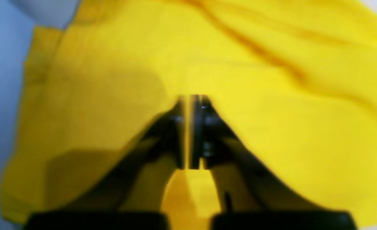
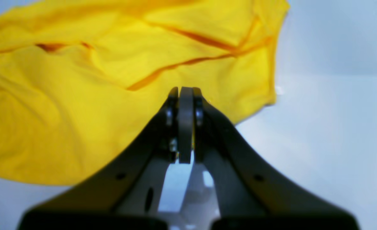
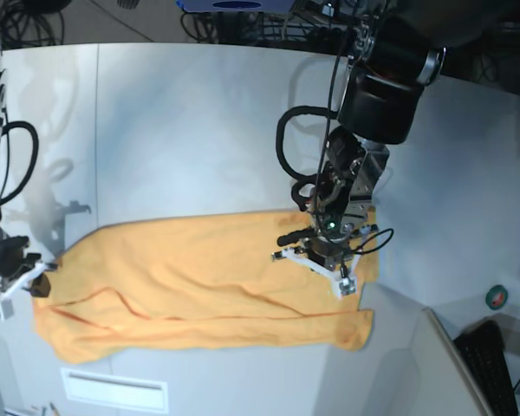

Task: Layout the t-shirt on the table in an organized manner, then fold the t-shirt properly
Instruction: 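Lower the hanging shirt onto the table with both grippers, then drag the shirt edges outward with both grippers to flatten it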

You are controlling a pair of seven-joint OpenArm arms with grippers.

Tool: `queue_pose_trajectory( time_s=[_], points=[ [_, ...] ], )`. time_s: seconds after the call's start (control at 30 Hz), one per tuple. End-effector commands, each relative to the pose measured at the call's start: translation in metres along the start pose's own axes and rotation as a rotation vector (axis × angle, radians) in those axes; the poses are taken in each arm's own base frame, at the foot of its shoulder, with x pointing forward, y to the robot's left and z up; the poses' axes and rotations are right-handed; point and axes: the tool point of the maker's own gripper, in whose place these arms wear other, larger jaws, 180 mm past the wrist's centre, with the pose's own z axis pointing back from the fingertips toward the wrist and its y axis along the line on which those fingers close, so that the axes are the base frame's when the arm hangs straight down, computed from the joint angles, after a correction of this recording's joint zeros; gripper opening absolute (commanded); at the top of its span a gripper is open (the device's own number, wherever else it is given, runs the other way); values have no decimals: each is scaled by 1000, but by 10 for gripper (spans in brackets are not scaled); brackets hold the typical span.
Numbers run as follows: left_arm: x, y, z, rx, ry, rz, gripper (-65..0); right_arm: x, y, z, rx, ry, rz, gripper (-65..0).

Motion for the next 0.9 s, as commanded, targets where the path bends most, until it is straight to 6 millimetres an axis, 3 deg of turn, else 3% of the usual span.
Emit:
queue_pose_trajectory(
  time_s=[0.0, 0.1, 0.23, 0.4, 0.53, 0.63, 0.8, 0.87],
  points=[
    [18, 2, -4, 10, -44, -6, -650, 27, 4, -3, 13, -70, -5, -650],
    [6, 9, -5, 25, -14, -15, -650, 14, 29, -19, 60, -13, 9, -650],
    [-32, 20, 1, 41, 48, -29, -650, -20, 52, -34, 90, 92, 82, -650],
    [-79, 61, 14, 97, 121, -69, -650, -59, 17, -33, -128, 158, 115, -650],
    [-96, 100, 32, 133, 128, -107, -650, -93, 13, -23, -140, 212, 116, -650],
    [-101, 116, 53, 126, 105, -136, -650, -124, -6, -2, -163, 259, 133, -650],
    [-105, 118, 85, 85, 76, -158, -650, -169, -6, 32, -133, 291, 187, -650],
    [-105, 116, 95, 69, 64, -161, -650, -175, -2, 46, -119, 273, 191, -650]
  ],
)
